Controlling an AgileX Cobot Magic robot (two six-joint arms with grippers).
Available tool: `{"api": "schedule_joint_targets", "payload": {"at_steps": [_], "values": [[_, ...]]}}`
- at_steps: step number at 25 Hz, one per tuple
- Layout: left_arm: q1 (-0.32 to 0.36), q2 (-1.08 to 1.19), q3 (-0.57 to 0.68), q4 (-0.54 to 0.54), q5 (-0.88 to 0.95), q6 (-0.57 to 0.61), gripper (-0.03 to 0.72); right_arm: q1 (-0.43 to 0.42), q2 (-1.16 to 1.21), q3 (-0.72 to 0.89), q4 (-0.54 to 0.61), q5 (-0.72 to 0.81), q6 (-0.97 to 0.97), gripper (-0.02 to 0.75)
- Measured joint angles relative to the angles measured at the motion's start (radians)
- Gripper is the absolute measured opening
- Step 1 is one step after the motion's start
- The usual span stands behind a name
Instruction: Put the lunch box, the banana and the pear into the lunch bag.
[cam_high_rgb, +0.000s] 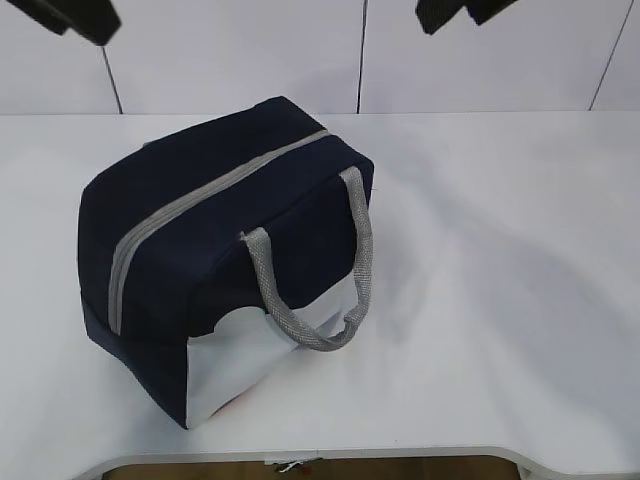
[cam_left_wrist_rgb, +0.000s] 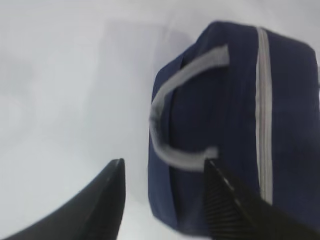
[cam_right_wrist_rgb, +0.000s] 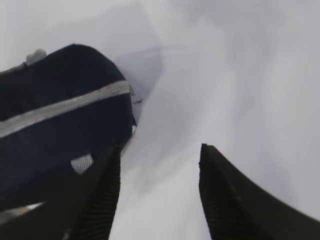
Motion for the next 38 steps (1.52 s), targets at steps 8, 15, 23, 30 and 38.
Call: {"api": "schedule_joint_targets", "payload": {"at_steps": [8,15,23,30,38], "values": [[0.0,-0.325,0.201,0.052,0.012,-0.002,0.373,0.0,-0.329,0.314,0.0,0.004,-0.007,0.391],[0.0,-0.593,0.334,0.058,0.014,-0.003,0.357,0.0,-0.578,0.532,0.0,0.005,-0.011,0.366],[0.0,-0.914,0.525,0.08,0.02,-0.003,0.323,0.0,-0.862,0.759,0.0,0.006,-0.013,0.363],[0.0,-1.163,0.694,0.08,0.022,-0.003,0.317,0.0,-1.125,0.931,0.0,-0.007,-0.01,0.363],[0.0,-1.352,0.856,0.08,0.025,-0.003,0.286,0.0,-1.329,1.108,0.0,-0.017,-0.01,0.363]]}}
